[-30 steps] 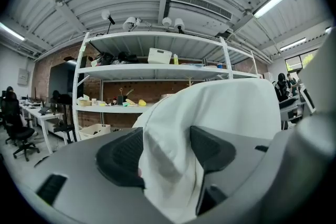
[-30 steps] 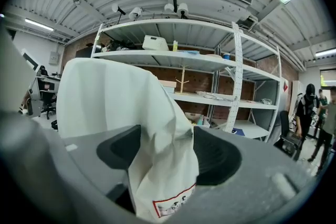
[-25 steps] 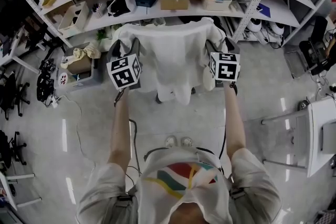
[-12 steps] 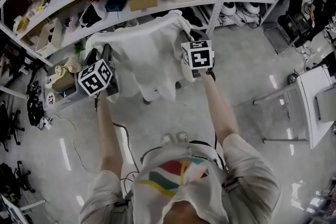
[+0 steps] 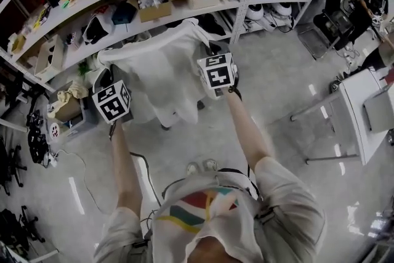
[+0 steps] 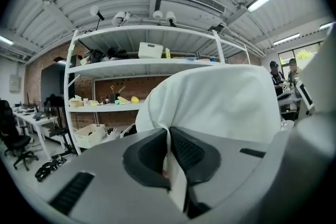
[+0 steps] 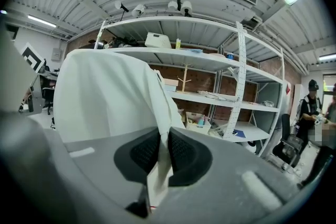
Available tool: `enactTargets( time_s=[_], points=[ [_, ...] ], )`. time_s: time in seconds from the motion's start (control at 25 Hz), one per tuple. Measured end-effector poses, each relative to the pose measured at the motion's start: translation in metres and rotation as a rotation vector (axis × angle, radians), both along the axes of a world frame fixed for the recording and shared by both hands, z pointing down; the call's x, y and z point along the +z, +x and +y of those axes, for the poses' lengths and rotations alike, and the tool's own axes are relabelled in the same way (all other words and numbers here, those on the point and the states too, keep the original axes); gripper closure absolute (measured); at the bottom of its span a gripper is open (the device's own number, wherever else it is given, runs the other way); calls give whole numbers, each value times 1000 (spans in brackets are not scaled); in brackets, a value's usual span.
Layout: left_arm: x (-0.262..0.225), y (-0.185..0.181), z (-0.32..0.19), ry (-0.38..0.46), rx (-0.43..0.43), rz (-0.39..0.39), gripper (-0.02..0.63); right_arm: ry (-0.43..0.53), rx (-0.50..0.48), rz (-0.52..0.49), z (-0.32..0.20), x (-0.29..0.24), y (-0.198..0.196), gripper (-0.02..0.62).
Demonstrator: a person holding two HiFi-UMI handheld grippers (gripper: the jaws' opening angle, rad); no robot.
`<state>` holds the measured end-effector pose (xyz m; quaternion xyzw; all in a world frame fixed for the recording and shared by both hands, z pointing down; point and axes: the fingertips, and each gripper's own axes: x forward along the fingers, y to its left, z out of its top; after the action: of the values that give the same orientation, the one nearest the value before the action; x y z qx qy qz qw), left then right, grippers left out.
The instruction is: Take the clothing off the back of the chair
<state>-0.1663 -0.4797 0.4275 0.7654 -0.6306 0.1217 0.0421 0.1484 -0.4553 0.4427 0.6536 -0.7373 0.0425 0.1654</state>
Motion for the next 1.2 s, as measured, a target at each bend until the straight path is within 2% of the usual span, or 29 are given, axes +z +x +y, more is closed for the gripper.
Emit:
enactTargets(
  time_s=[0.36,0.52,0.64,0.96,1.2],
  points=[
    [-3,2,15,-2,-43,-9,584,-10,-26,7,13,-5,9,581],
    [-8,8,17,2,-41,5,586,0,11,-5,20,-13,25,581],
    [-11,-4,19,8,-44,9,586,13,34,12,17,-14,23,581],
    [-19,-19,28,47,-79,14,588,36,41,51,22,-20,25,583],
    [-46,-29,31,126,-119,-14,589,92,61,69,24,-40,31,583]
  ],
)
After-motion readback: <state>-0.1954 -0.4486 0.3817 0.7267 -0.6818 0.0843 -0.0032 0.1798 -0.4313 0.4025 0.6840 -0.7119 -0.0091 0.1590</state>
